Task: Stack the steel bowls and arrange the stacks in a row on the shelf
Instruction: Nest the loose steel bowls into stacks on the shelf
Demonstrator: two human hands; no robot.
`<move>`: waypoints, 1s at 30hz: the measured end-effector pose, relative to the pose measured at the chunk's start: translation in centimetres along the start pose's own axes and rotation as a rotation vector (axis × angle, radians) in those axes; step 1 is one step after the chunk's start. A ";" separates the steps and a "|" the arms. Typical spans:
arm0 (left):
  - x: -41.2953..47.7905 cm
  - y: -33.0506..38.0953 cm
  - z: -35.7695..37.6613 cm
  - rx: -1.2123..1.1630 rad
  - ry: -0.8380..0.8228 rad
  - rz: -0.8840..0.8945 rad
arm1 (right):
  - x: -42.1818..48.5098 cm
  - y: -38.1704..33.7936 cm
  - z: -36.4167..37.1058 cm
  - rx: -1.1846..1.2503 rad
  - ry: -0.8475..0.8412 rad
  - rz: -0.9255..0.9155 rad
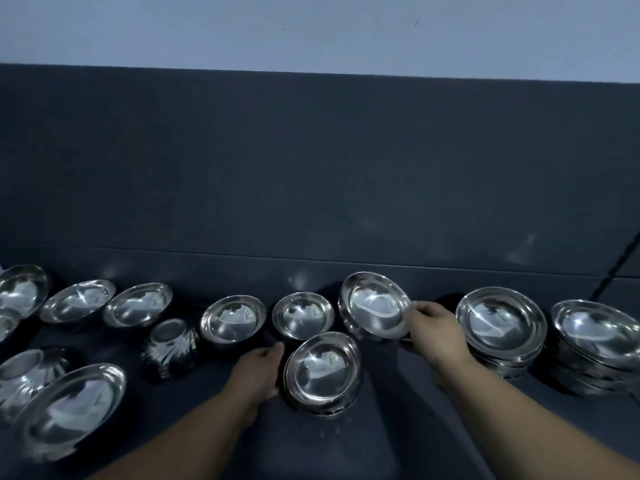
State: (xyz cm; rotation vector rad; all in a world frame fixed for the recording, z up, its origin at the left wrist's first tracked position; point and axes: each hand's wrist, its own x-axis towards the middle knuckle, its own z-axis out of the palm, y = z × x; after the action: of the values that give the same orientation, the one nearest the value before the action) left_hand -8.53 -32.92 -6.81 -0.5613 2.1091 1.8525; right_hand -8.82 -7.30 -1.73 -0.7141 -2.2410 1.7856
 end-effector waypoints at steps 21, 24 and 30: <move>4.0 6.1 -1.4 0.099 -0.065 0.247 | -7.5 -2.5 2.3 -0.020 0.023 -0.036; 2.5 7.5 -3.1 0.020 -0.052 0.308 | -7.8 -2.3 3.2 -0.061 0.005 -0.027; -0.8 8.0 -5.2 -0.039 -0.111 0.306 | -8.0 -2.1 4.7 -0.200 0.043 -0.034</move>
State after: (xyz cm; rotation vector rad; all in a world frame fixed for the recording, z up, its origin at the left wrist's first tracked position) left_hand -11.25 -37.20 1.30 -0.1428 2.1867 2.0332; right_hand -4.45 -15.54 0.27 -0.7378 -2.4110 1.5308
